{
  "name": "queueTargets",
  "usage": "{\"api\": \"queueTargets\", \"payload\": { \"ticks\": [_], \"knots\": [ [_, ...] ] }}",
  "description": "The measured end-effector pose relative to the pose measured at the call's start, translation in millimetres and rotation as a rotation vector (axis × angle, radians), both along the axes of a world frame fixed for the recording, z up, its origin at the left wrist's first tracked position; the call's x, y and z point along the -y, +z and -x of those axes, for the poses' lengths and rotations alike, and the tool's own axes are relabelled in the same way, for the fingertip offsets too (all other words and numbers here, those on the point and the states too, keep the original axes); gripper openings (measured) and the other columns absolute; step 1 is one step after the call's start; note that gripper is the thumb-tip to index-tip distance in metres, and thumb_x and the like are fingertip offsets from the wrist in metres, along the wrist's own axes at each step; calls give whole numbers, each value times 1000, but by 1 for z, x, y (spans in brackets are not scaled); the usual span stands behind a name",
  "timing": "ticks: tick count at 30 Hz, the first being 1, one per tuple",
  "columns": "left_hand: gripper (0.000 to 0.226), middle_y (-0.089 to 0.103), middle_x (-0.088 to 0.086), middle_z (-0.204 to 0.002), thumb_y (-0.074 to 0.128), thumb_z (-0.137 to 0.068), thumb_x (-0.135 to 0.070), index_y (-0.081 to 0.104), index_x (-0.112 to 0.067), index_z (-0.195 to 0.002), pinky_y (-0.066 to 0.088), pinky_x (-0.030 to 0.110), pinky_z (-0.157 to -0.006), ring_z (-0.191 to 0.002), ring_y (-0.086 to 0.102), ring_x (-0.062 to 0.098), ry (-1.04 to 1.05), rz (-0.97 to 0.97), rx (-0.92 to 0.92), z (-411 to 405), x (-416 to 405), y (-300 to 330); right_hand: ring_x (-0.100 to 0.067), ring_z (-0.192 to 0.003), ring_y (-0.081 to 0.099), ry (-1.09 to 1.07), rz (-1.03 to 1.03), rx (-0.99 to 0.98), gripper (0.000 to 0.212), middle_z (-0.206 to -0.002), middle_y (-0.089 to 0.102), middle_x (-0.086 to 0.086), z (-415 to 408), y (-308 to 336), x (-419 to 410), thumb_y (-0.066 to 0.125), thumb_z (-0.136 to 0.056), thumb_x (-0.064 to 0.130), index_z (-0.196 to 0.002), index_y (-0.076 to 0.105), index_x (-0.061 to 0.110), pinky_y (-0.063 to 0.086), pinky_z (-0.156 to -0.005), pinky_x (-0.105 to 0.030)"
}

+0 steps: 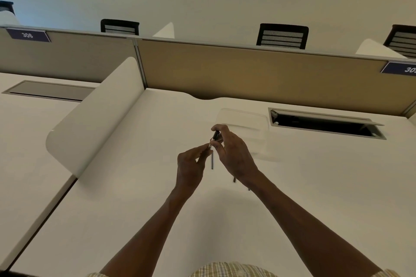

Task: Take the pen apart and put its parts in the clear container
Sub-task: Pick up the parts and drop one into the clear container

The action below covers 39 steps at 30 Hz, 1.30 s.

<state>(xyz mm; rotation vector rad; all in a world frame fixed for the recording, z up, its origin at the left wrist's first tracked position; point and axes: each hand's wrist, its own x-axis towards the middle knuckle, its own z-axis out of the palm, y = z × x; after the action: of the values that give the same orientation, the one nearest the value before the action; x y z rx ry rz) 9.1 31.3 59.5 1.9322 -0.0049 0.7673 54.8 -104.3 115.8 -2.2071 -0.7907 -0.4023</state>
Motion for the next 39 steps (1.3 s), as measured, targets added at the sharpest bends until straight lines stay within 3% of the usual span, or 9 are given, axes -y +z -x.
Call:
{"api": "queueTargets", "payload": {
  "ticks": [6,9,11,16,18,20,24,35,39],
  "knots": [
    [18,71,-29,-87,73,-85,-7,76,-14,-101,59,33,-73,-82,73,10,56,91,-77,-3,-6,-5,-10,-87,63,-18,-32,-65,42,-99,70,6,-3,-2,3,51,-96,39,-133,36,27,46,-76,-19],
    [18,70,-32,-81,74,-84,-7,77,-11,-101,56,20,-74,-81,71,1,83,160,-134,-4,-11,-9,-14,-86,62,-66,-34,-62,20,-94,70,2,-8,-8,7,54,-97,25,-116,55,17,51,-76,-28],
    [14,71,-25,-75,74,-84,-8,77,-10,-98,53,19,-70,-72,66,0,103,195,-160,-5,-14,-12,-18,-80,62,-112,6,-54,7,-86,69,-1,-10,-16,9,58,-93,13,-95,64,12,52,-73,-36],
    [15,73,-2,-70,73,-86,-15,78,-11,-99,51,32,-63,-63,56,10,159,347,-255,-11,-21,-16,-22,-70,60,-234,143,-216,16,-72,67,-3,-14,-36,10,62,-88,19,-76,64,10,50,-65,-38],
    [11,74,10,-75,73,-86,-18,78,-16,-95,55,42,-71,-67,58,17,163,416,-288,-15,-24,-16,-24,-69,61,-269,186,-299,20,-71,67,-5,-17,-44,8,63,-88,23,-73,63,10,51,-64,-37],
    [9,76,3,-78,74,-85,-20,79,-27,-89,56,46,-80,-72,65,20,150,481,-295,-17,-26,-16,-25,-69,61,-294,217,-387,24,-70,67,-5,-18,-52,6,63,-88,27,-70,60,11,52,-63,-37],
    [20,77,-2,-78,75,-85,-20,77,-40,-79,58,49,-85,-78,70,18,138,561,-337,-17,-28,-15,-28,-75,62,-315,300,-457,24,-77,68,-8,-20,-72,0,61,-90,27,-73,62,9,47,-61,-33],
    [11,77,2,-83,72,-86,-15,79,-21,-92,59,40,-83,-82,71,20,150,681,-397,-12,-30,-31,-32,-89,63,-384,314,-562,30,-89,70,-14,-45,-98,-29,62,-89,33,-86,66,4,46,-73,-34],
    [11,77,3,-83,73,-86,-16,79,-18,-95,59,38,-83,-82,72,19,159,698,-414,-13,-32,-36,-33,-85,63,-401,373,-561,25,-87,67,-12,-46,-102,-35,61,-85,31,-82,61,7,45,-67,-34]
  ]
}}
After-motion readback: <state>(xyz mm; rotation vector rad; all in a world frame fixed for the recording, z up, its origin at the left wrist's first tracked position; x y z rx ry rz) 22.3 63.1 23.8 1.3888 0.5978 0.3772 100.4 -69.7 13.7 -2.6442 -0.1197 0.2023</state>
